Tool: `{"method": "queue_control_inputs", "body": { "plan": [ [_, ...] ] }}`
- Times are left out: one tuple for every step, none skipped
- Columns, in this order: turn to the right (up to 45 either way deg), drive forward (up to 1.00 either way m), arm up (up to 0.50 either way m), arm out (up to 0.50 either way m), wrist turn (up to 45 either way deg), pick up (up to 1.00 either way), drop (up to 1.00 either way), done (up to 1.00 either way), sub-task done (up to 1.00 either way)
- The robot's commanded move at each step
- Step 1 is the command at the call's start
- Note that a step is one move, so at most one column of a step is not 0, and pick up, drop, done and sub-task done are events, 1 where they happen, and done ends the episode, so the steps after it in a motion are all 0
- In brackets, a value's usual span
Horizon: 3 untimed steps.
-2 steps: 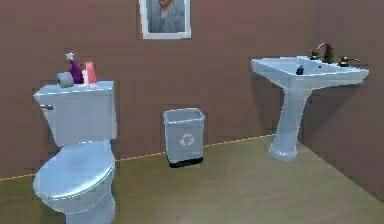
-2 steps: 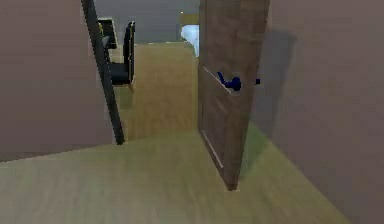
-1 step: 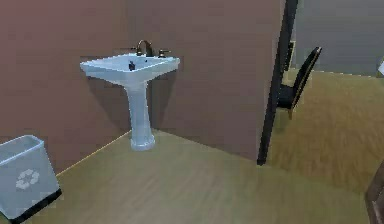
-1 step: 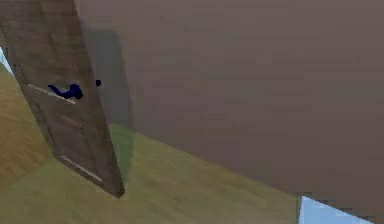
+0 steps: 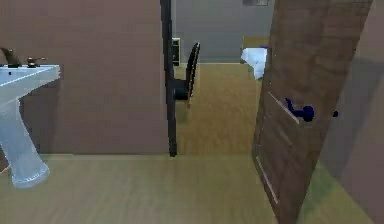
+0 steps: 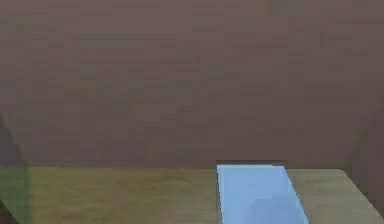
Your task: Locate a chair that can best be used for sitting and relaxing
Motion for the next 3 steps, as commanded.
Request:
{"method": "queue_control_inputs", "body": {
  "plan": [
    [0.0,1.00,0.00,0.00,0.0,0.00,0.00,0.00,0.00],
    [0.0,0.80,0.00,0.00,0.0,0.00,0.00,0.00,0.00],
    [3.0,0.00,0.00,0.00,0.0,0.00,0.00,0.00,0.00]
  ]
}}
